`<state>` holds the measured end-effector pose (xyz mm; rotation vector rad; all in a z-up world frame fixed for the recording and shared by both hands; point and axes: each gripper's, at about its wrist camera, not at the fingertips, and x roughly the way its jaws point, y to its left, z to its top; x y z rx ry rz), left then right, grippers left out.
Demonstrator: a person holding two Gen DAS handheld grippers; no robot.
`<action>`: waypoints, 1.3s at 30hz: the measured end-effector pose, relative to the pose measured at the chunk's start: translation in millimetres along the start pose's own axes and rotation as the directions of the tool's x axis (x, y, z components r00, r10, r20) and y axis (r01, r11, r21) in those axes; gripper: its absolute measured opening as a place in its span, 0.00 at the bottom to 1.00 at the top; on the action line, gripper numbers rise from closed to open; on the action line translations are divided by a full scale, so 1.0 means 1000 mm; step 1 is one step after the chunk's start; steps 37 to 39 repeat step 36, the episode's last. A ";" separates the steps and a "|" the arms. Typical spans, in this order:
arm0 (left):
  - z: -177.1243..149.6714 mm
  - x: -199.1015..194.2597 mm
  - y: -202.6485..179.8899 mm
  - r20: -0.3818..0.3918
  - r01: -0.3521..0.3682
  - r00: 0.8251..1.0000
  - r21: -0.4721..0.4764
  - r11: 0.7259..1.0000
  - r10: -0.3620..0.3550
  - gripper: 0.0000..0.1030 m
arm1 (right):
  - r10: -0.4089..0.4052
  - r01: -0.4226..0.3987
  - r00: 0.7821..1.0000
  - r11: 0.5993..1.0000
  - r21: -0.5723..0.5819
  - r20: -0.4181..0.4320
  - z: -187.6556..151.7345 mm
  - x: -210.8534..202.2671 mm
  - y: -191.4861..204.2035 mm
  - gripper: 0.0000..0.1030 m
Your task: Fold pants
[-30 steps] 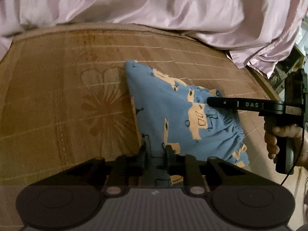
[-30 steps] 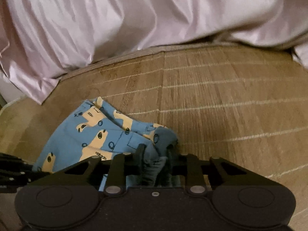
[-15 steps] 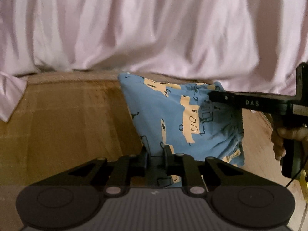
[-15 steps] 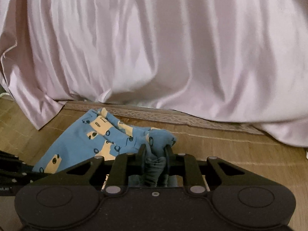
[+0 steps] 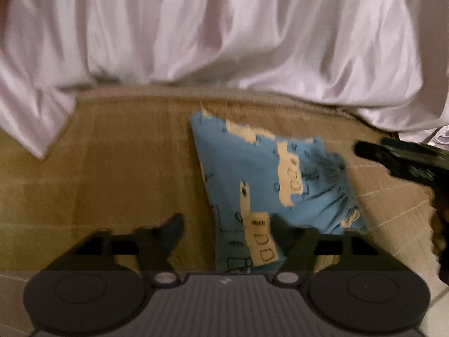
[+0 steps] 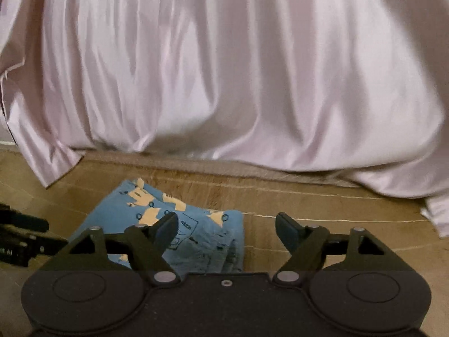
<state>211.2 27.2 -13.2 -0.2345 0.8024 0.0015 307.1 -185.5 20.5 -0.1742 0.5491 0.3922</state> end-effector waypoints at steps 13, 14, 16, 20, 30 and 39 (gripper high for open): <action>-0.035 -0.085 -0.037 0.232 -0.059 0.972 0.080 0.995 0.039 1.00 | -0.129 0.111 0.983 0.984 0.138 0.127 -0.064 -0.139 0.031 0.99; -0.044 -0.087 -0.040 0.233 -0.063 0.972 0.098 0.993 0.039 1.00 | -0.134 0.116 0.984 0.982 0.149 0.120 -0.071 -0.143 0.032 0.99; -0.059 -0.091 -0.044 0.225 -0.071 0.974 0.140 0.988 0.038 1.00 | -0.141 0.125 0.986 0.979 0.164 0.093 -0.082 -0.146 0.035 0.99; -0.082 -0.094 -0.047 0.208 -0.090 0.977 0.185 0.979 0.051 1.00 | -0.136 0.130 0.990 0.977 0.172 0.028 -0.098 -0.147 0.037 0.99; -0.091 -0.089 -0.042 0.163 -0.090 0.985 0.162 0.983 0.063 1.00 | -0.117 0.115 0.993 0.975 0.192 -0.001 -0.105 -0.143 0.033 0.99; -0.089 -0.092 -0.043 0.145 -0.048 0.989 0.196 0.979 0.020 0.99 | -0.098 0.097 0.995 0.976 0.194 -0.004 -0.104 -0.141 0.035 0.99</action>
